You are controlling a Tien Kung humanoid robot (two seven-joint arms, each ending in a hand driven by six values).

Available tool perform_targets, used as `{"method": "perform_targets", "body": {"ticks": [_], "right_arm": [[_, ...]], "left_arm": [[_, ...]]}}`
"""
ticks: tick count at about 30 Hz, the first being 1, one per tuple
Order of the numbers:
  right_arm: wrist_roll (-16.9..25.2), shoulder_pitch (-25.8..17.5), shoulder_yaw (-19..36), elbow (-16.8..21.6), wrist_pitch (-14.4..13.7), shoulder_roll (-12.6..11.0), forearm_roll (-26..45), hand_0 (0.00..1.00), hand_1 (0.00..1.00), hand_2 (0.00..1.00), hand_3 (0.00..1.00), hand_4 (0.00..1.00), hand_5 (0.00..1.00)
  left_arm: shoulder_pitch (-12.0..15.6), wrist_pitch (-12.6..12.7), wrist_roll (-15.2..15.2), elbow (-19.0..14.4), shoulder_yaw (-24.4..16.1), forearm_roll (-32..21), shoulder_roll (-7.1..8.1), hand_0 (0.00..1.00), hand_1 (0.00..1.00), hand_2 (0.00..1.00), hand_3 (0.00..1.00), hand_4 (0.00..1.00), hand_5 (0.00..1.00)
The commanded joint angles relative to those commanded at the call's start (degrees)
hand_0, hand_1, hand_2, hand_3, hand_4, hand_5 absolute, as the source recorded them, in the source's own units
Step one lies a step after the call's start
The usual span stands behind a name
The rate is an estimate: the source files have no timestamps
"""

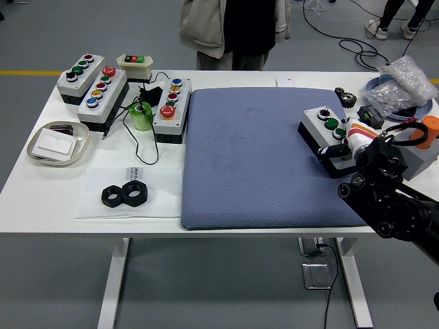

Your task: Pick up the button,place it on the desk,press the button,press the button

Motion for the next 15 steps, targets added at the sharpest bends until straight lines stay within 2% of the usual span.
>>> {"method": "perform_targets", "body": {"ticks": [2, 3, 8, 9, 10, 14, 15], "right_arm": [[0.0, -0.02, -0.29, 0.07, 0.82, -0.2, 0.02, 0.65, 0.465, 0.532, 0.79, 0.925, 0.226], [0.0, -0.02, -0.49, 0.14, 1.0, -0.34, -0.11, 0.531, 0.386, 0.461, 0.709, 0.927, 0.251], [0.0, -0.13, -1.33, 1.32, 0.45, -1.34, -2.25, 0.531, 0.386, 0.461, 0.709, 0.927, 0.251], [0.0, -0.16, -1.45, 1.57, 0.29, -1.51, -2.59, 0.459, 0.321, 0.407, 0.611, 0.908, 0.235], [0.0, -0.19, -1.67, 1.99, 0.09, -1.81, -3.02, 0.459, 0.321, 0.407, 0.611, 0.908, 0.235], [0.0, -0.31, -3.26, 5.65, -0.37, -4.18, -5.49, 0.459, 0.321, 0.407, 0.611, 0.908, 0.235], [0.0, -0.28, -3.83, 7.13, -0.33, -5.06, -5.84, 0.441, 0.302, 0.393, 0.582, 0.901, 0.232]], "left_arm": [[0.02, 0.0, 0.01, -0.01, -0.01, 0.04, 0.01, 0.681, 0.643, 0.736, 0.78, 0.673, 0.998], [0.02, -0.01, 0.03, 0.0, -0.07, 0.13, 0.02, 0.681, 0.643, 0.736, 0.781, 0.672, 0.998], [0.09, -0.02, 0.07, 0.04, -0.32, 0.41, 0.02, 0.681, 0.643, 0.736, 0.781, 0.672, 0.998], [0.1, -0.03, 0.07, 0.04, -0.34, 0.42, 0.03, 0.681, 0.644, 0.736, 0.781, 0.675, 0.998], [0.11, -0.03, 0.07, 0.05, -0.37, 0.46, 0.03, 0.681, 0.644, 0.736, 0.781, 0.675, 0.998], [0.19, -0.03, 0.07, 0.09, -0.51, 0.57, 0.03, 0.681, 0.644, 0.736, 0.781, 0.675, 0.998], [0.2, -0.04, 0.05, 0.11, -0.52, 0.55, 0.03, 0.681, 0.644, 0.736, 0.78, 0.675, 0.998]]}}
